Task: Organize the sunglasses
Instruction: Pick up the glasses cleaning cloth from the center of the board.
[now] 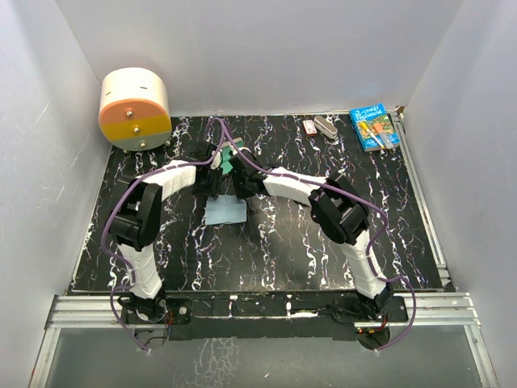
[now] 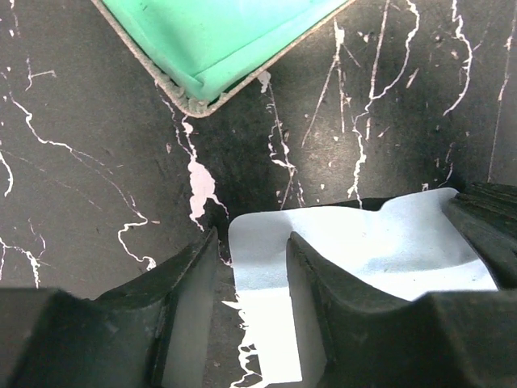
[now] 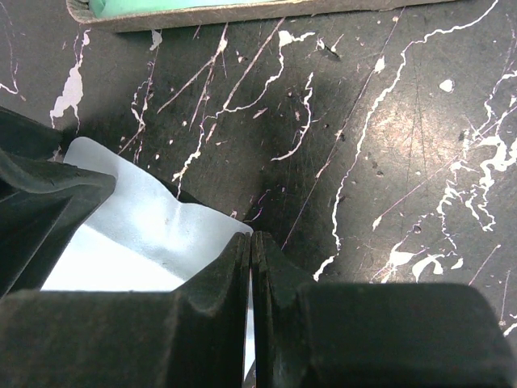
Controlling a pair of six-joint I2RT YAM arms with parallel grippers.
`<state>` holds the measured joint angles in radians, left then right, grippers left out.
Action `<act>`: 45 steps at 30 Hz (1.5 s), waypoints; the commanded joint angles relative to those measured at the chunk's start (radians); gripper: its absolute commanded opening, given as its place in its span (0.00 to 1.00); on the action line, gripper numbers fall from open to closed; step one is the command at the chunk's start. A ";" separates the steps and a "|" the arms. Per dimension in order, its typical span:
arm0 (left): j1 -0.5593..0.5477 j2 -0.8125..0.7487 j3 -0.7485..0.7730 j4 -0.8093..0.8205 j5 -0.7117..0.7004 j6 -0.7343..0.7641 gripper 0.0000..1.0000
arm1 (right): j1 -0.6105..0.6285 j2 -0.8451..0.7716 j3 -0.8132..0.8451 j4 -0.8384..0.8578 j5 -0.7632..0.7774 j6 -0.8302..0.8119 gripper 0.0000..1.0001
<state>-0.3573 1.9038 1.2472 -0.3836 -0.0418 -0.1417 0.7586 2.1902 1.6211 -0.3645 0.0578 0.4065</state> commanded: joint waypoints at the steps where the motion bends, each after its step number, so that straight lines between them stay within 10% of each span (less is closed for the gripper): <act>1: -0.027 0.050 -0.058 -0.046 0.040 -0.004 0.34 | 0.000 -0.016 -0.013 0.009 0.014 0.005 0.08; 5: -0.026 0.051 -0.079 -0.043 0.043 0.002 0.26 | -0.002 -0.017 -0.017 0.009 0.019 0.004 0.08; 8: -0.026 0.052 -0.082 -0.046 0.040 0.004 0.00 | -0.003 -0.014 -0.020 0.009 0.018 0.005 0.08; 45: -0.026 -0.155 0.379 -0.228 0.202 0.140 0.00 | -0.048 -0.257 0.151 -0.027 0.164 -0.101 0.08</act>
<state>-0.3775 1.8397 1.6245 -0.5888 0.1394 -0.0174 0.7315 2.0323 1.7218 -0.4446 0.1673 0.3431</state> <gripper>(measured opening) 0.009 0.084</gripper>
